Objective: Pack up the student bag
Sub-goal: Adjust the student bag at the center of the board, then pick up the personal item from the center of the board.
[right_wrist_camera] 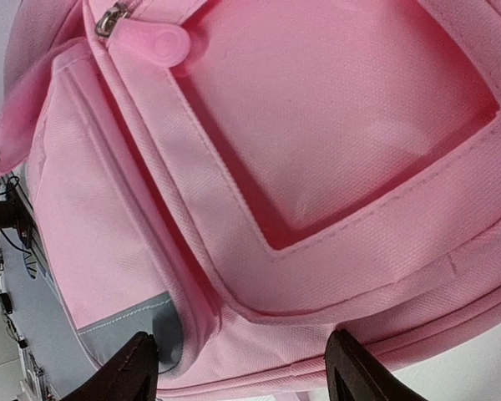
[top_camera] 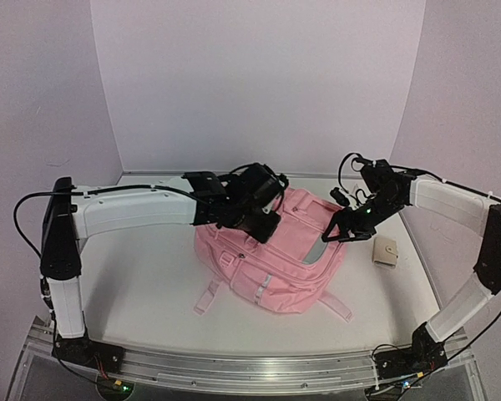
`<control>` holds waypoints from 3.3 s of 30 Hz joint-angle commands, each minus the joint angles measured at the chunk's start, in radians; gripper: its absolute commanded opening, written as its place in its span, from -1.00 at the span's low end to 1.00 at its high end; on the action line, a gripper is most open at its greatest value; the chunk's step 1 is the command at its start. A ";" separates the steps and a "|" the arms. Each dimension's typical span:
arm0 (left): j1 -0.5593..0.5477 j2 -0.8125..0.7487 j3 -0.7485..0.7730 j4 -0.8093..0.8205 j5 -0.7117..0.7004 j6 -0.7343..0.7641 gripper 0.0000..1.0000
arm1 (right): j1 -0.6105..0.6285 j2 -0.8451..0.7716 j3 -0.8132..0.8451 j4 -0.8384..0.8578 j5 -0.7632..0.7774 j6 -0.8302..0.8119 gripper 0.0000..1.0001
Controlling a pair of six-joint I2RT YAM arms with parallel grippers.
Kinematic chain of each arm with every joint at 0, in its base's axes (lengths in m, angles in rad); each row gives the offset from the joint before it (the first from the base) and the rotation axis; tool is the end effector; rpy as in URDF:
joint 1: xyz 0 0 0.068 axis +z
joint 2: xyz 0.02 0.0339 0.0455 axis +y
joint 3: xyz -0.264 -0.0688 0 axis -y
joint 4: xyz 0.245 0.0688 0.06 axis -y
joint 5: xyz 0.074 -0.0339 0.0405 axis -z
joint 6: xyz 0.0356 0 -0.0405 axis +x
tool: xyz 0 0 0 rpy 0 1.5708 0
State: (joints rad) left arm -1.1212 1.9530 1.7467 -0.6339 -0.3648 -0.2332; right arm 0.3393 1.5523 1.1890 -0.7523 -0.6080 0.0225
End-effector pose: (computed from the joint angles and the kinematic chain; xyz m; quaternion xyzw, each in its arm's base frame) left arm 0.2036 -0.3927 0.2871 0.3360 0.8573 -0.0881 0.3799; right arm 0.2863 0.1226 0.2538 -0.2133 0.9072 0.3256 0.1593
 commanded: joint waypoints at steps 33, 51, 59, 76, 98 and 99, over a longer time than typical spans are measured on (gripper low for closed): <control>0.245 -0.234 -0.214 0.096 0.227 -0.183 0.82 | -0.042 -0.096 0.193 -0.146 0.097 -0.142 0.75; 0.208 -0.274 -0.236 0.137 0.275 -0.127 0.99 | -0.040 0.069 0.743 0.003 -0.080 0.623 0.97; 0.206 -0.273 -0.208 0.128 0.233 -0.118 0.99 | -0.039 0.001 0.727 0.004 -0.049 0.668 0.97; 0.206 -0.416 -0.323 0.187 0.212 -0.125 0.99 | -0.155 -0.209 0.127 -0.081 0.479 0.107 0.97; 0.207 -0.515 -0.404 0.260 0.186 -0.133 0.99 | -0.609 0.255 -0.061 -0.058 0.238 0.000 0.22; 0.206 -0.515 -0.405 0.261 0.186 -0.132 0.99 | -0.609 0.269 -0.058 -0.054 0.227 0.004 0.17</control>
State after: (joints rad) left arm -0.9154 1.4792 1.3437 -0.4157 -0.1604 -0.3676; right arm -0.2659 1.7814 1.1076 -0.8201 -0.3221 0.0371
